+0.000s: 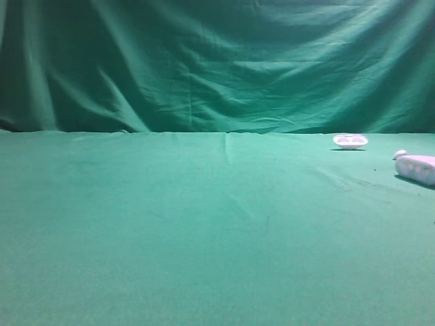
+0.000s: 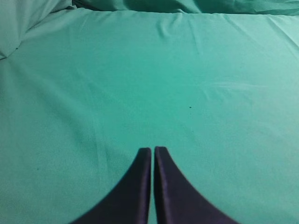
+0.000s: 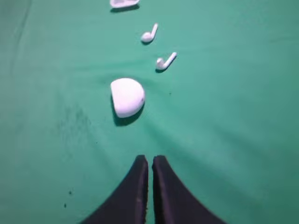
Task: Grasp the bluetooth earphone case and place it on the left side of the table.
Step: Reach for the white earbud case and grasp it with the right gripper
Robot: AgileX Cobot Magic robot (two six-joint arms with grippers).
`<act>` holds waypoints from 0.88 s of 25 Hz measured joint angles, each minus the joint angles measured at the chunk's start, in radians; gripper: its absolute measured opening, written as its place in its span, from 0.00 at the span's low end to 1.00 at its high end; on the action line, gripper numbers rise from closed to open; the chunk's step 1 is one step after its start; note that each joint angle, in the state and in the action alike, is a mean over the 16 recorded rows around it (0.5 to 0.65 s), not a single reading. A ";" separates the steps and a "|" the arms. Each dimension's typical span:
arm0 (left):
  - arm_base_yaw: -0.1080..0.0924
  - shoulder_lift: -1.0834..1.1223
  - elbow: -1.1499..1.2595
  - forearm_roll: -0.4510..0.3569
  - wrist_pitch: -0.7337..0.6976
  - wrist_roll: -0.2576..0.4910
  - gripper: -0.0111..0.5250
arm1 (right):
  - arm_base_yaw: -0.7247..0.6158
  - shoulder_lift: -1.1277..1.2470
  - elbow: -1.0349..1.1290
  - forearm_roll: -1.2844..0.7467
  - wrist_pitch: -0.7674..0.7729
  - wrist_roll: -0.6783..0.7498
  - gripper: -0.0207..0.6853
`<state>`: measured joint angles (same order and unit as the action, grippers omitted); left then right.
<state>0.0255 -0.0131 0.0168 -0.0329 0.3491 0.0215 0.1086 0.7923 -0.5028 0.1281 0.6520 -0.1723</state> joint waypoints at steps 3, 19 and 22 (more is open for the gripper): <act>0.000 0.000 0.000 0.000 0.000 0.000 0.02 | 0.044 0.127 -0.053 -0.006 0.007 -0.038 0.03; 0.000 0.000 0.000 0.000 0.000 0.000 0.02 | 0.156 0.745 -0.369 -0.169 -0.055 0.105 0.68; 0.000 0.000 0.000 0.000 0.000 0.000 0.02 | 0.156 0.814 -0.403 -0.171 -0.070 0.127 0.79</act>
<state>0.0255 -0.0131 0.0168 -0.0329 0.3491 0.0215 0.2651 1.6067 -0.9056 -0.0431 0.5815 -0.0455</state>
